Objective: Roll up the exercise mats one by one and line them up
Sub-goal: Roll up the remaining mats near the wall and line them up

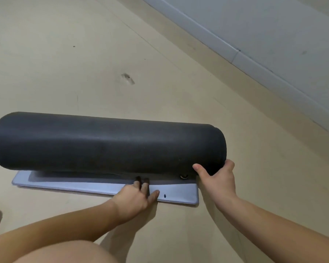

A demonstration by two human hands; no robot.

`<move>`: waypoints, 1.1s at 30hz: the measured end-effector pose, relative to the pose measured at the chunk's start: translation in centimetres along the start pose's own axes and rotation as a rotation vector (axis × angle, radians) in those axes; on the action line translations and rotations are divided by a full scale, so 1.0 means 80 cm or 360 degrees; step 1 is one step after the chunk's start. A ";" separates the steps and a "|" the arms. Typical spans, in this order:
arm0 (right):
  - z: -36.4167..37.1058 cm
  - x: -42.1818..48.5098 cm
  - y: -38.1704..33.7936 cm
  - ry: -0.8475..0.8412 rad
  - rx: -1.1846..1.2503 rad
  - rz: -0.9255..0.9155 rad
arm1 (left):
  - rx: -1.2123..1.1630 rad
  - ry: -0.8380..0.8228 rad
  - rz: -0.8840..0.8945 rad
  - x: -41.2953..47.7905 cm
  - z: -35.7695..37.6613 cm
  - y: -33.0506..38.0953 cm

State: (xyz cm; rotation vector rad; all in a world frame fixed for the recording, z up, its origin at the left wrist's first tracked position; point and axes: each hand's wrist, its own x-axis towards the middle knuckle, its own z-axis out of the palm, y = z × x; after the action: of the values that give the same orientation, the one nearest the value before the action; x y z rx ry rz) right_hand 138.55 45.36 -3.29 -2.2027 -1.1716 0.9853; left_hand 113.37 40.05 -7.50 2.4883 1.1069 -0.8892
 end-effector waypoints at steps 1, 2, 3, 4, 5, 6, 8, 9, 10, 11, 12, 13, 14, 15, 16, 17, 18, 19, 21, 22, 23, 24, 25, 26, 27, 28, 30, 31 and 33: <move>0.004 -0.003 0.001 0.0003 0.0007 0.0009 | -0.0009 -0.0015 -0.0019 0.000 -0.002 0.001; 0.009 -0.007 0.001 -0.0001 0.0019 0.0008 | -0.0038 -0.0003 -0.0044 0.002 -0.004 0.001; 0.014 -0.010 -0.002 -0.0012 0.0028 -0.0001 | -0.0078 0.0030 -0.0069 0.005 -0.005 -0.001; 0.021 -0.011 -0.007 -0.0025 0.0031 -0.0015 | -0.0088 0.0057 -0.0088 0.008 -0.007 -0.005; 0.028 -0.011 -0.014 -0.0043 0.0032 -0.0035 | -0.0073 0.0071 -0.0101 0.012 -0.011 -0.009; 0.035 -0.009 -0.021 -0.0064 0.0032 -0.0058 | -0.0039 0.0060 -0.0108 0.014 -0.016 -0.013; 0.044 -0.001 -0.034 -0.0090 0.0017 -0.0099 | -0.0007 0.0028 -0.0111 0.016 -0.023 -0.022; 0.047 0.002 -0.038 -0.0089 -0.0010 -0.0121 | -0.0042 0.0033 -0.0122 0.017 -0.022 -0.028; 0.048 0.005 -0.039 -0.0091 -0.0048 -0.0138 | -0.0082 0.0038 -0.0136 0.017 -0.018 -0.032; 0.048 0.007 -0.037 -0.0097 -0.0088 -0.0147 | -0.0113 0.0044 -0.0138 0.015 -0.014 -0.034; 0.048 0.008 -0.035 -0.0101 -0.0125 -0.0150 | -0.0151 0.0066 -0.0133 0.012 -0.011 -0.036; 0.047 0.009 -0.032 -0.0108 -0.0153 -0.0150 | -0.0198 0.0148 -0.0114 0.007 -0.009 -0.036; 0.046 0.009 -0.029 -0.0111 -0.0171 -0.0151 | -0.0219 0.0321 -0.0053 -0.001 -0.014 -0.037; 0.044 0.009 -0.028 -0.0115 -0.0183 -0.0163 | -0.0185 0.0591 0.0014 -0.011 -0.024 -0.040; 0.043 0.010 -0.027 -0.0122 -0.0191 -0.0173 | -0.0151 0.0898 0.0065 -0.020 -0.038 -0.049; 0.041 0.011 -0.028 -0.0131 -0.0196 -0.0171 | -0.0151 0.1168 0.0071 -0.029 -0.056 -0.063; 0.038 0.013 -0.030 -0.0151 -0.0203 -0.0154 | -0.0130 0.1355 -0.0010 -0.036 -0.072 -0.084; 0.035 0.012 -0.033 -0.0185 -0.0195 -0.0134 | -0.0128 0.1309 -0.0196 -0.045 -0.090 -0.108; 0.024 0.010 -0.041 -0.0225 -0.0128 -0.0098 | -0.0211 0.0847 -0.0643 -0.058 -0.109 -0.150; 0.016 0.008 -0.051 -0.0200 -0.0109 -0.0131 | -0.0302 0.0651 -0.0751 -0.061 -0.111 -0.161; 0.007 0.008 -0.063 -0.0116 -0.0175 -0.0257 | -0.0367 0.0579 -0.0781 -0.061 -0.109 -0.163; -0.001 0.008 -0.081 -0.0030 -0.0347 -0.0489 | -0.0397 0.0611 -0.0777 -0.061 -0.103 -0.160; -0.007 0.008 -0.104 0.0006 -0.0586 -0.0790 | -0.0408 0.0657 -0.0774 -0.061 -0.099 -0.152; -0.009 0.006 -0.132 -0.0049 -0.0840 -0.1090 | -0.0410 0.0696 -0.0778 -0.064 -0.095 -0.144; -0.005 0.002 -0.161 -0.0199 -0.1118 -0.1306 | -0.0415 0.0709 -0.0774 -0.069 -0.091 -0.133; 0.006 -0.004 -0.187 -0.0392 -0.1362 -0.1432 | -0.0423 0.0730 -0.0759 -0.077 -0.086 -0.124; 0.042 -0.021 -0.226 -0.0693 -0.1653 -0.1524 | -0.0523 0.0880 -0.0700 -0.102 -0.070 -0.121; 0.058 -0.028 -0.235 -0.0763 -0.1728 -0.1521 | -0.0648 0.1012 -0.0689 -0.117 -0.064 -0.128; 0.079 -0.039 -0.245 -0.0806 -0.1899 -0.1503 | -0.0944 0.1255 -0.0928 -0.158 -0.050 -0.165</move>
State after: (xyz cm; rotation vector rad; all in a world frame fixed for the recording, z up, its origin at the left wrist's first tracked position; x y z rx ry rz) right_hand 122.37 53.61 6.90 -1.5246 -3.2088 0.3895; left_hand 98.66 43.51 3.56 2.0144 2.0239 0.3835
